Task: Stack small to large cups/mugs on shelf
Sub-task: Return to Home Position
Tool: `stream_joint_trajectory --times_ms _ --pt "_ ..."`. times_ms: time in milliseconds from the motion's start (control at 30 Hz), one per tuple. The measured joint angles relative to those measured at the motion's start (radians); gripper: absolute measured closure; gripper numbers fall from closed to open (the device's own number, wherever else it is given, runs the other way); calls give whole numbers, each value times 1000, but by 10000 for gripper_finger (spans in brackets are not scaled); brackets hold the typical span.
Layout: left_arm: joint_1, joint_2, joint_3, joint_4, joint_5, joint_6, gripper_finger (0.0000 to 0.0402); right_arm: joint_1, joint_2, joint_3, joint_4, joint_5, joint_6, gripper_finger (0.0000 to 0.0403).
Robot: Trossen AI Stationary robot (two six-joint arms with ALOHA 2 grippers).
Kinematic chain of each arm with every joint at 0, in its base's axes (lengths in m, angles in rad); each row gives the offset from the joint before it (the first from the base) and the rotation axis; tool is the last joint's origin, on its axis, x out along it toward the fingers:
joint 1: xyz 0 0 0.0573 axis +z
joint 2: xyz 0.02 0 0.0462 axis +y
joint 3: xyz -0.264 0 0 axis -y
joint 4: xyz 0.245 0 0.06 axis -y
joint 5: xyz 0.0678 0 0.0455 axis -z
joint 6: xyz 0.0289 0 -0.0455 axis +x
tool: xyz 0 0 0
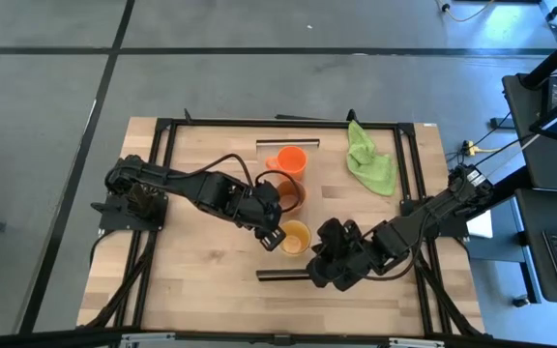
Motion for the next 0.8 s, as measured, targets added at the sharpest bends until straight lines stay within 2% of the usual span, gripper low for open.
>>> stream_joint_trajectory --times_ms 133,233,433,600,700,800 --pt "-24 0 0 58 1 58 327 4 0 5 -15 -39 -22 376" --pt "-48 -14 0 161 -4 134 327 13 0 57 -15 -34 -103 372" --pt "-109 -89 1 352 -57 349 327 29 -3 268 -46 106 -374 371" --pt "-171 -187 0 472 -91 531 327 47 -45 416 -102 156 -597 378" --pt "-206 -247 -10 511 -161 630 327 57 -105 424 -106 181 -674 389" --pt "-234 -329 -72 567 -210 714 328 60 -184 383 -105 207 -709 398"
